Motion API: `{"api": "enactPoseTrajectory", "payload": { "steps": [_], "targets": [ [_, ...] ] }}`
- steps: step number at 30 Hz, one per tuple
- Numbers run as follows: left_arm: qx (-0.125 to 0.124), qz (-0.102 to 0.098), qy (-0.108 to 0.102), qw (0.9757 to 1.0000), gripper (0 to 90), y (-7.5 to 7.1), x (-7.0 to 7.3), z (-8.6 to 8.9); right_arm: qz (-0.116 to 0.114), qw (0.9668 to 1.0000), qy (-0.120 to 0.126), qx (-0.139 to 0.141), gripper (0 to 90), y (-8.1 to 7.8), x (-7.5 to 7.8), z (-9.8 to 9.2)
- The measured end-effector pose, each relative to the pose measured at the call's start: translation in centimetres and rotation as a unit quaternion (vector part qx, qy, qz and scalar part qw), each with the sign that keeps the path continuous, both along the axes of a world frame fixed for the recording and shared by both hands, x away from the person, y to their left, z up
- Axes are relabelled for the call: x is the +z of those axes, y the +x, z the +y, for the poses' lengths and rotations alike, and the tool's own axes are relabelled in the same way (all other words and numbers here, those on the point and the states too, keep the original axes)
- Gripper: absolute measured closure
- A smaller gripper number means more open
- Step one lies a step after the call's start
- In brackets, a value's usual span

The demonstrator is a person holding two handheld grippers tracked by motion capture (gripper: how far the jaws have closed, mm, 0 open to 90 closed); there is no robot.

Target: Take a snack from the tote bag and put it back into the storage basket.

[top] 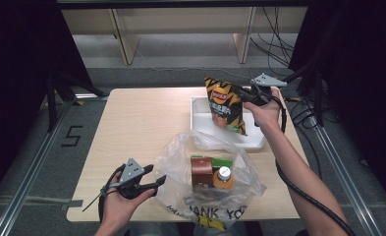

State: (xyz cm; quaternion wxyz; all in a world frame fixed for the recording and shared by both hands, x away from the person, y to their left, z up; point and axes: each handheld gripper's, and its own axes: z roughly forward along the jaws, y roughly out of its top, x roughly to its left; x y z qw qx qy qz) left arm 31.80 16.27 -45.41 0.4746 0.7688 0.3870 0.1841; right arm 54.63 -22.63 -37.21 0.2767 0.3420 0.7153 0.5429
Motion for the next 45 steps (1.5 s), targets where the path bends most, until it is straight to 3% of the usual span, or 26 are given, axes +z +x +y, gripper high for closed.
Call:
{"api": "enactPoseTrajectory", "payload": {
  "steps": [1, 2, 8, 11, 12, 13, 14, 19, 28, 29, 32, 36, 45],
  "targets": [
    [0.000, 0.000, -0.001, 1.0000, 39.5, 0.0, 0.0, 0.0, 0.014, 0.9998, 0.014, -0.005, 90.0, -0.1, -0.1, 0.1],
    [0.001, -0.001, -0.001, 1.0000, 39.5, 0.0, 0.0, -0.1, 0.006, 0.9999, 0.011, -0.005, 90.0, 0.1, -0.1, -0.2],
    [0.001, -0.001, -0.001, 1.0000, 39.4, 0.0, 0.0, -0.1, 0.023, 0.9997, 0.006, -0.011, 89.8, 0.3, 0.0, -0.7],
    [0.001, 0.000, 0.000, 1.0000, 39.4, 0.0, 0.0, -0.1, 0.011, 0.9999, 0.000, -0.013, 89.9, 0.7, 0.0, -1.0],
    [0.002, -0.001, 0.000, 1.0000, 39.4, 0.0, 0.0, -0.1, 0.023, 0.9996, 0.004, -0.013, 90.0, 0.6, 0.0, -0.9],
    [0.002, 0.000, 0.000, 1.0000, 39.4, 0.0, 0.0, -0.1, 0.012, 0.9998, -0.001, -0.013, 90.0, 0.7, 0.1, -0.9],
    [0.001, 0.000, 0.001, 1.0000, 39.4, 0.0, 0.0, 0.0, 0.019, 0.9998, 0.000, -0.009, 90.0, 0.7, 0.1, -0.8],
    [0.000, -0.001, 0.007, 1.0000, 39.4, 0.0, 0.0, 0.1, 0.012, 0.9999, -0.003, -0.001, 90.0, 0.9, 0.3, -0.3],
    [0.003, 0.000, 0.001, 1.0000, 39.4, 0.0, -0.1, 0.1, 0.014, 0.9999, 0.007, -0.003, 90.0, 1.1, 0.5, 0.3],
    [0.003, 0.000, 0.001, 1.0000, 39.4, 0.0, -0.1, 0.1, 0.005, 1.0000, 0.002, -0.002, 90.0, 1.3, 0.5, 0.2],
    [0.005, 0.002, -0.002, 1.0000, 39.4, 0.0, -0.1, 0.1, 0.010, 0.9999, -0.002, -0.004, 89.9, 1.4, 0.2, 0.1],
    [0.004, 0.000, 0.001, 1.0000, 39.4, 0.0, -0.1, 0.2, 0.018, 0.9997, 0.007, -0.017, 88.9, 1.5, -0.1, -0.4],
    [0.004, 0.002, 0.000, 1.0000, 39.3, 0.0, -0.2, -0.1, 0.041, 0.9978, -0.011, -0.051, 80.9, 2.0, -0.4, -2.2]
  ]
}}
